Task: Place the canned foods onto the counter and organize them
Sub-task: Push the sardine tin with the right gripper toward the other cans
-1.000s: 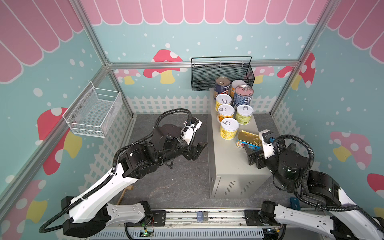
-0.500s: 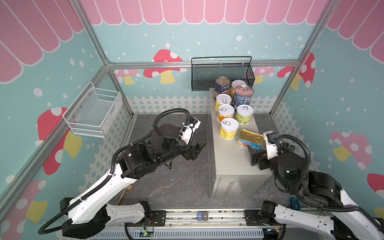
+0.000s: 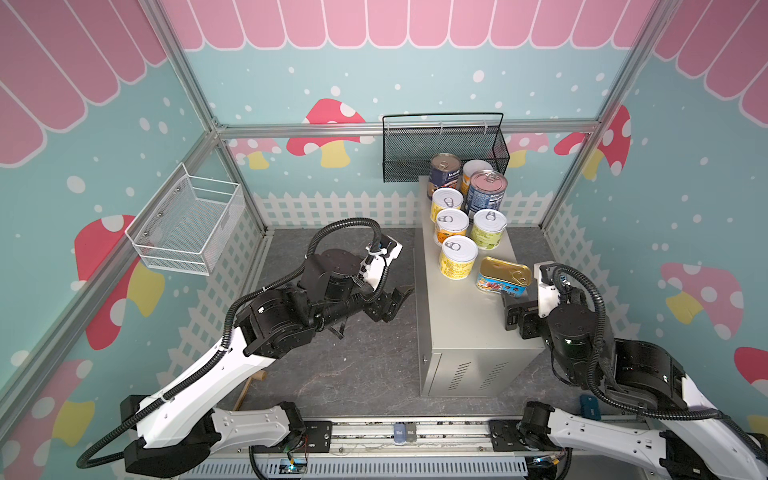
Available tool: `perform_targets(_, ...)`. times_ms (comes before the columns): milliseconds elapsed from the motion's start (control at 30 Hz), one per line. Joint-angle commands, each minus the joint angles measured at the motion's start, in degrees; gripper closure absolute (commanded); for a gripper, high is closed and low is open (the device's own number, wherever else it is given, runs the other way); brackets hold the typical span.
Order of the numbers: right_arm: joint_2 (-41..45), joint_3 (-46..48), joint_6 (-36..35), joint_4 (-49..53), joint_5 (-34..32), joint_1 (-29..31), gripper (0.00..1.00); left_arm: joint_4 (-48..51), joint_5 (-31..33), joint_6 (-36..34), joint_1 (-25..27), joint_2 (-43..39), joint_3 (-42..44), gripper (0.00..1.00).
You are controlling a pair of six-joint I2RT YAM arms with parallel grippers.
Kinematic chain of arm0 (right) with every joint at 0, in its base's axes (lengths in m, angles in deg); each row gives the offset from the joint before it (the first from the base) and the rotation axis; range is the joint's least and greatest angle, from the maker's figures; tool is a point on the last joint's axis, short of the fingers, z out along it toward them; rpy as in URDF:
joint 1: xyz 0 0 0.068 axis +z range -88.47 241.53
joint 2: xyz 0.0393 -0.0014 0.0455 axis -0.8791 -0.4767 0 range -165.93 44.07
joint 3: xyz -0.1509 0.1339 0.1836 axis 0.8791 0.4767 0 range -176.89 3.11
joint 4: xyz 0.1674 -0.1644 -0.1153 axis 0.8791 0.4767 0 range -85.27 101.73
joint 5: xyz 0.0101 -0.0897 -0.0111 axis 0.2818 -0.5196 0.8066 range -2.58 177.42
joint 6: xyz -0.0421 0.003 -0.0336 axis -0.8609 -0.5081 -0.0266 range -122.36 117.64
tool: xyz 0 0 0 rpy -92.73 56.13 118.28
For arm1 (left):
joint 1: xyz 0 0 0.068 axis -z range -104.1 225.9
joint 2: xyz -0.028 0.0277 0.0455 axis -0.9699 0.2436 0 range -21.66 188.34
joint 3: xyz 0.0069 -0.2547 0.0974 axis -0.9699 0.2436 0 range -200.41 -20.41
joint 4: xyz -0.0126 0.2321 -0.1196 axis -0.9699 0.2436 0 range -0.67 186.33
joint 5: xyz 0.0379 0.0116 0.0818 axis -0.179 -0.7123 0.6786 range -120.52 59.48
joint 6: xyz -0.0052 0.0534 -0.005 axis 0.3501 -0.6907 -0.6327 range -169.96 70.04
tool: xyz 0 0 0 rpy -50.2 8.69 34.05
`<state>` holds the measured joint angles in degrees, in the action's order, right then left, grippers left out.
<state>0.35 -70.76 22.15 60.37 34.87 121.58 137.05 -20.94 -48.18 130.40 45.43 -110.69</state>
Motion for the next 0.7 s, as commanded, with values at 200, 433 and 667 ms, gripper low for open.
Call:
perform_targets(200,-2.5,-4.0,0.1,1.1,-0.9,-0.5,0.00,-0.5,-1.7,0.2,-0.3,-0.2,0.1,0.19)
perform_targets(433,-3.8,-4.4,-1.5,-0.6,1.2,-2.6,0.00,-0.6,-1.8,0.4,-0.2,-0.5,0.4,0.19)
perform_targets(667,-5.6,-3.4,-6.8,-5.8,10.8,-13.8,0.00,-0.6,-1.7,0.1,-0.3,-0.9,0.8,0.19)
